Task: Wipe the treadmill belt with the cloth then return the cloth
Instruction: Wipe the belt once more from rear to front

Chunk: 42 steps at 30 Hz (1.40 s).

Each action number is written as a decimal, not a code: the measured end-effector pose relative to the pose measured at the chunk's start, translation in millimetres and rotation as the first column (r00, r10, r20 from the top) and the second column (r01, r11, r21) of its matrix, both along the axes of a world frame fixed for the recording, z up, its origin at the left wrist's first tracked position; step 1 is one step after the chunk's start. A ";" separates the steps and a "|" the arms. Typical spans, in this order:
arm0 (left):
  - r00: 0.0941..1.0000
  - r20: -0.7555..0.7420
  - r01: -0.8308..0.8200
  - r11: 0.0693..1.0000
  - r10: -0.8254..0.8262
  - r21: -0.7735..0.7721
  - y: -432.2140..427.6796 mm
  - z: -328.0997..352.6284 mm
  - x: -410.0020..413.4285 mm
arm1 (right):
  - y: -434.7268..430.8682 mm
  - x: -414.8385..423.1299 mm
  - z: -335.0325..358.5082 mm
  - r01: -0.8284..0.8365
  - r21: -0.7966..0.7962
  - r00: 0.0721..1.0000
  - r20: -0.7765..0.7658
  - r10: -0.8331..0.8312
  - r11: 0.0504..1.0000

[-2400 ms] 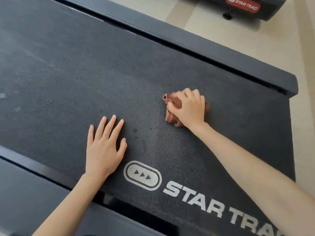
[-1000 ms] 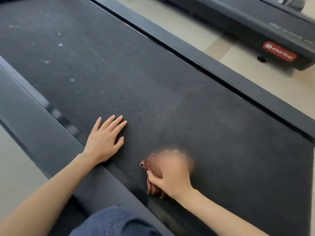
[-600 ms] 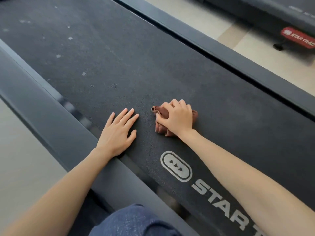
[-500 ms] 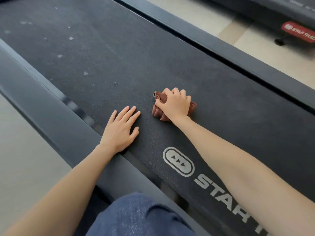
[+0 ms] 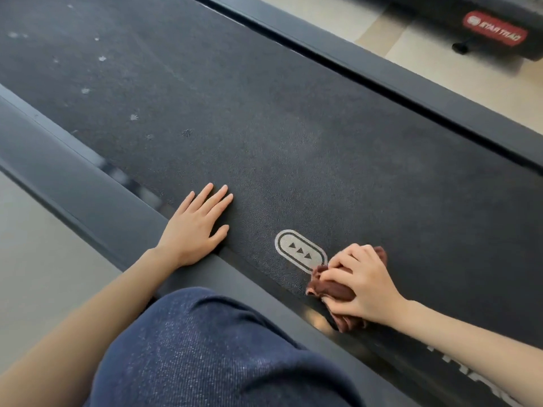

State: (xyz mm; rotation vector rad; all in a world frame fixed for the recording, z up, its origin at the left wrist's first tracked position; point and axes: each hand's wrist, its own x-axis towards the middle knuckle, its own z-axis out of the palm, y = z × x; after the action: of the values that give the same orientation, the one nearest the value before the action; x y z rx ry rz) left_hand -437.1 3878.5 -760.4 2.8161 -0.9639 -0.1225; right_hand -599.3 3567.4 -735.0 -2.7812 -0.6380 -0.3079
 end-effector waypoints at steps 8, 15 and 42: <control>0.999 -0.009 -0.032 0.999 0.032 -0.026 -1.6 5.2 -1.2 | 71.4 85.9 -10.1 0.090 0.052 0.994 0.062 -0.093 0.995; 0.995 -0.038 -0.093 0.993 0.090 -0.080 -0.3 5.7 0.5 | 87.8 127.0 -3.3 0.117 0.029 0.993 0.017 -0.117 0.993; 0.943 -0.003 -0.332 0.943 0.333 -0.026 27.8 9.0 30.3 | 108.2 212.8 -6.5 0.176 0.000 0.984 -0.028 -0.176 0.984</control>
State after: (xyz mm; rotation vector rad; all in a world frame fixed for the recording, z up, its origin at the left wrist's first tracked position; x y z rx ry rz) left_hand -406.8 3906.4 -751.5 2.9049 -0.4718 -0.0645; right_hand -386.5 3675.6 -741.4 -2.8395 -0.3849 -0.3043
